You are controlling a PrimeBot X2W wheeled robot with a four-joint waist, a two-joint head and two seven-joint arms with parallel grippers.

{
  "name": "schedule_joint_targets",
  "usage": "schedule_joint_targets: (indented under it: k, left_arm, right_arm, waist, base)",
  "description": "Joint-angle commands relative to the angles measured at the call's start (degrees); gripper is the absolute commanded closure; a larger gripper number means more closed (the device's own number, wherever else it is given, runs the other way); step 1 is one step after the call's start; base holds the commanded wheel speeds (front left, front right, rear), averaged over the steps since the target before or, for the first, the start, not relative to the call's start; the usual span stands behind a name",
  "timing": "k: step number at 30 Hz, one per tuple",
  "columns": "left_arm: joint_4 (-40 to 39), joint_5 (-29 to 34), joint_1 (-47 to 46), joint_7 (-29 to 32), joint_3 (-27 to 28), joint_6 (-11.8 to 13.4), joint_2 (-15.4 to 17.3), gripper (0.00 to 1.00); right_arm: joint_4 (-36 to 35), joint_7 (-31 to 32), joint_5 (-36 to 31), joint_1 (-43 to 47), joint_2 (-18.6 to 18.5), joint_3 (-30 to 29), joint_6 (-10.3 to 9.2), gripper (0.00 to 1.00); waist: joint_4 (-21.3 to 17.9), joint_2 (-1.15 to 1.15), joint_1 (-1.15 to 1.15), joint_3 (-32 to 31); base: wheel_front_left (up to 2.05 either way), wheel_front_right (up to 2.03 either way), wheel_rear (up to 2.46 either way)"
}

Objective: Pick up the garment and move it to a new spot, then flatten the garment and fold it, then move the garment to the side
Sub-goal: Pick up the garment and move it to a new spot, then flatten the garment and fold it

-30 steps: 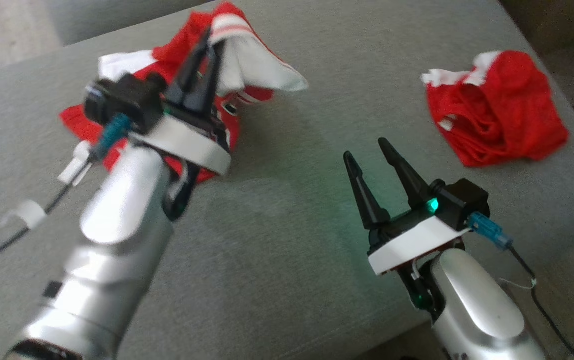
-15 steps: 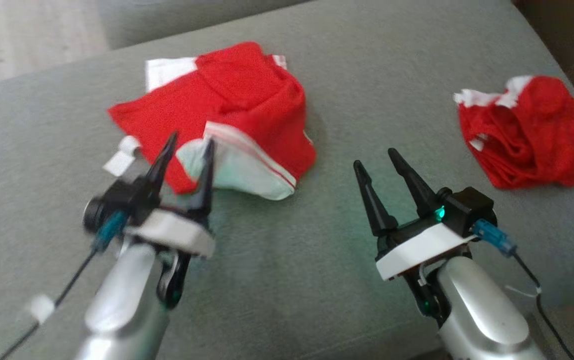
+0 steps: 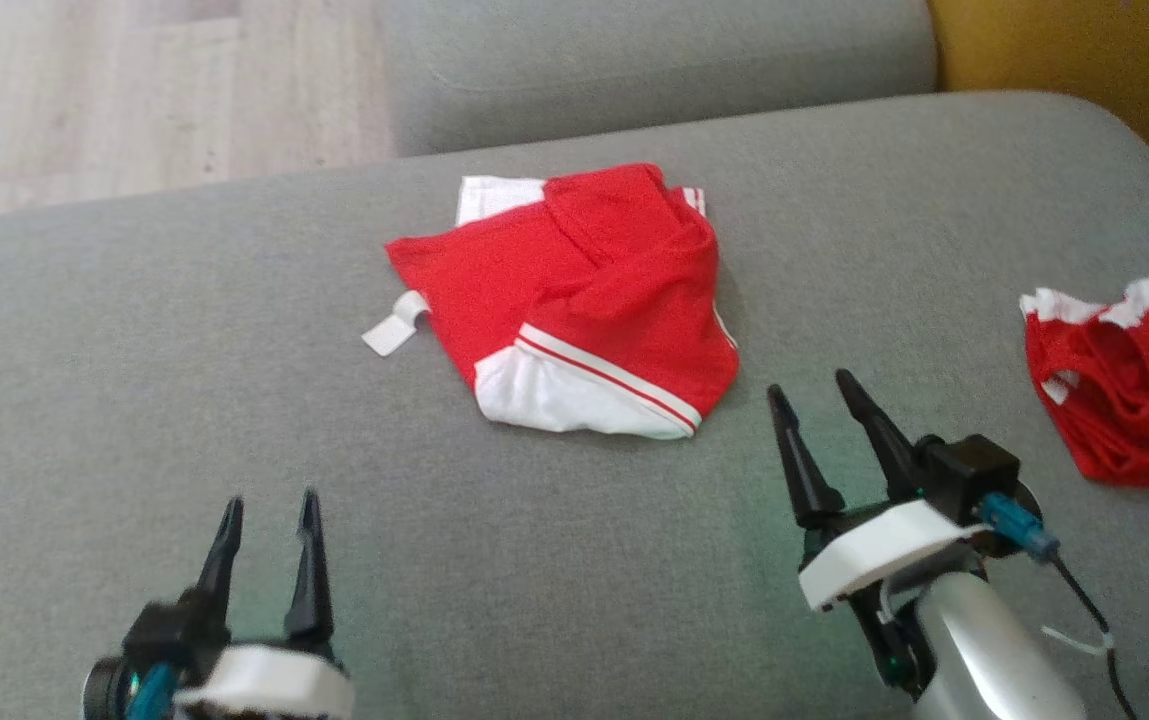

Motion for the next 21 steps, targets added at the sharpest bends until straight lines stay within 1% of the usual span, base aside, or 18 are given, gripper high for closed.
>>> schedule_joint_targets:
  k: [1,7,13,16,21]
  left_arm:
    - [-2.33,0.58,-0.46,-0.29,2.65,0.35,-0.13,0.0]
    - [-5.15,1.44,4.44,-0.29,5.76,0.77,-0.83,0.0]
    - [-5.64,0.54,4.59,-0.29,4.81,0.84,-0.89,0.0]
    - [-5.64,0.39,3.89,-0.29,3.93,0.69,-0.89,0.0]
    - [-5.3,-0.2,2.83,-0.29,1.39,0.36,-0.9,0.0]
  right_arm:
    - [-1.26,-0.63,-0.3,0.35,0.51,0.46,-0.04,0.0]
    - [-0.36,-0.63,-0.75,2.4,0.51,-0.34,-0.04,0.0]
    - [-0.35,-0.63,-1.01,2.3,0.51,-0.28,-0.04,0.0]
    - [0.15,-0.63,-0.71,1.72,0.51,1.49,-0.04,0.0]
    - [1.47,-0.63,0.76,-0.56,0.51,6.64,-0.04,0.0]
  waist:
    - [1.2,0.0,0.01,-1.32]
    - [1.56,0.0,0.01,-2.31]
    - [1.72,0.0,0.01,-1.98]
    - [2.34,0.0,0.01,-1.4]
    - [4.88,0.0,0.01,-0.27]
  base:
    - [0.0,0.0,0.0]
    - [0.0,0.0,0.0]
    - [0.0,0.0,0.0]
    - [0.0,0.0,0.0]
    - [0.0,0.0,0.0]
